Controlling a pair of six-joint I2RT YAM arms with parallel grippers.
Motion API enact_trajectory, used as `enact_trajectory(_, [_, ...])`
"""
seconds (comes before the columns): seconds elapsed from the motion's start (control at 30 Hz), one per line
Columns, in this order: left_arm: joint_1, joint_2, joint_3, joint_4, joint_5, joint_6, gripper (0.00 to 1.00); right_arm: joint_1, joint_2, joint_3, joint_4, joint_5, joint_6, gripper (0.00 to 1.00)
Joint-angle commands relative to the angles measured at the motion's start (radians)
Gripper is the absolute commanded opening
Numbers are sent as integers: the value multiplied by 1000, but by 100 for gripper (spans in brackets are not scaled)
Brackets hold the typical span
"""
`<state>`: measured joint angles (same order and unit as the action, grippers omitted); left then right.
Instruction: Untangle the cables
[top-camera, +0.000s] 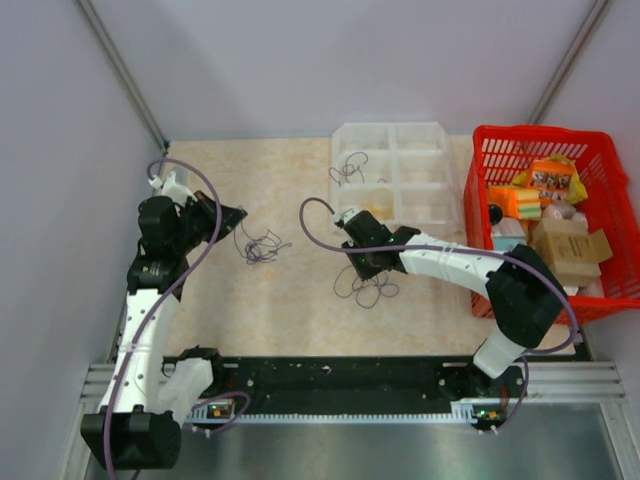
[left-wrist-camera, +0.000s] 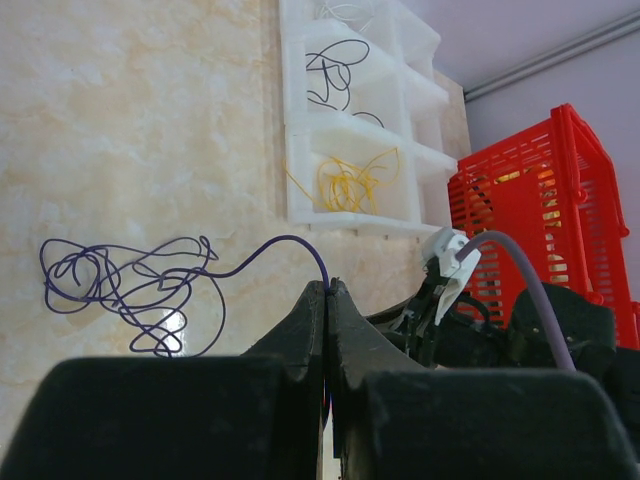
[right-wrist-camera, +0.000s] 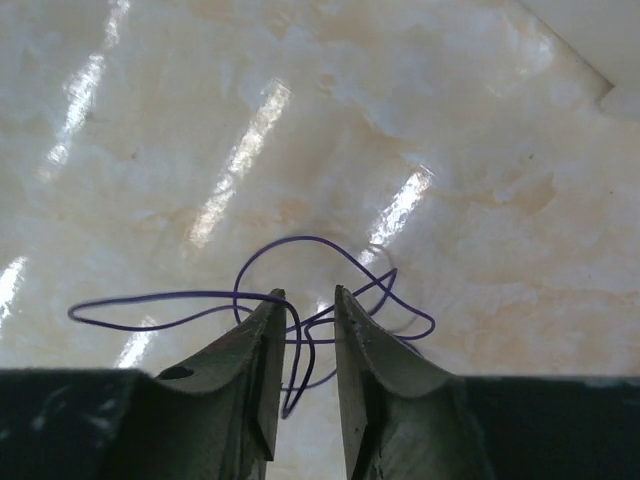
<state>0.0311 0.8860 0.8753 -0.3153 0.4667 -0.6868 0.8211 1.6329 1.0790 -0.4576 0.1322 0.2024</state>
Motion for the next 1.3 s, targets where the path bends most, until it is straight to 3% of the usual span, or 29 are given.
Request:
enact_trajectory(0.0, [-2,-13,5,50,30,-16,0,-5,-1,-1,-15,0,-18,32])
enact_trajectory(0.2, [0,-21,-6,48,38,-16,0,-7,-51,-45,-33,-5,6,64])
enact_trajectory(0.33, [0,-21,-9,47,46,-19,0,-8,-61,-57,-49,41,109,83])
enact_trajectory(0.43, [0,-18,-13,56,53,-26,0,-7,5,-24,-44,93,186,91])
enact_trajectory(0.53, [0,-18,-16,59,64,-36,0,-7,51,-19,-10,122,203,90])
enact_trajectory(0.67, [-2,-27,-4,39,72,-25,0,-7,30,-95,66,121,190,83])
enact_trajectory(0.7, [-2,-32,-6,35,67,-25,0,-8,21,-108,86,118,186,76])
enact_trajectory(0.83, [0,-39,-13,35,64,-23,0,-2,16,-119,97,128,173,29])
enact_trajectory(0.93, [-2,-39,-16,36,69,-29,0,19,19,-116,91,188,161,27])
enact_trajectory(1.03, [-2,-41,-15,41,69,-33,0,27,-30,-113,91,228,155,2])
enact_trajectory(1.27, [-2,-42,-9,32,79,-28,0,17,-162,102,141,309,53,0])
